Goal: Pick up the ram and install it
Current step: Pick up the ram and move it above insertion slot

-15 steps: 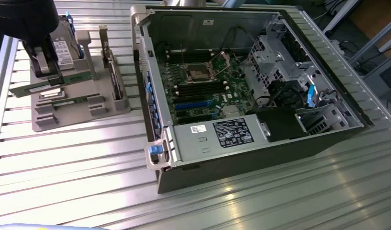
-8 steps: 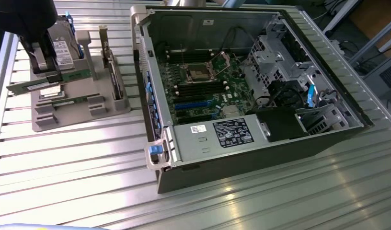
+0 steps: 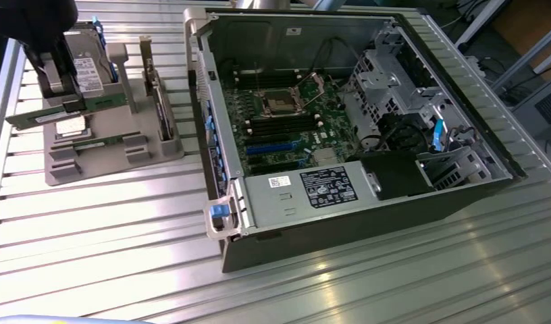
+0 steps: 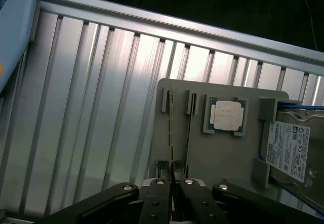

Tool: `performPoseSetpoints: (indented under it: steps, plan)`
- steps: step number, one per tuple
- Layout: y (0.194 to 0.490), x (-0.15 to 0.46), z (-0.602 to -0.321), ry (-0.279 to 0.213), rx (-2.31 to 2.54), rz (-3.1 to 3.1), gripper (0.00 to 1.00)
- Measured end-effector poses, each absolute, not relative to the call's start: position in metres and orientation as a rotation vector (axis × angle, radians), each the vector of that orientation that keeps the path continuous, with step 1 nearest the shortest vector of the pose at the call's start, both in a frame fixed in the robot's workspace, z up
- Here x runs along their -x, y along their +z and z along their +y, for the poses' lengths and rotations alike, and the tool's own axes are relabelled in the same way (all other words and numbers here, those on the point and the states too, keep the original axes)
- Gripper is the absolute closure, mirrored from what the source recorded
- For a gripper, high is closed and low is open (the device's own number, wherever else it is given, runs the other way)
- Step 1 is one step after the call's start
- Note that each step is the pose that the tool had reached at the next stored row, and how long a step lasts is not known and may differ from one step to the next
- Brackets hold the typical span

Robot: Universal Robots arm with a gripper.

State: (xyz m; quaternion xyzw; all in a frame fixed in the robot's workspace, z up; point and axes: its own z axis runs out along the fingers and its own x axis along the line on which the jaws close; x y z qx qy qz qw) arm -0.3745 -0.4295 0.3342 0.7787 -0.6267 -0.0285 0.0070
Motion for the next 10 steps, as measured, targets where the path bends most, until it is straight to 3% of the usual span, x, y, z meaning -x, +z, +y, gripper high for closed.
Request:
performPoseSetpoints:
  steps: [10]
  plan:
    - [0.349,0.375,-0.429,-0.089,-2.436,-1.96,0.86]
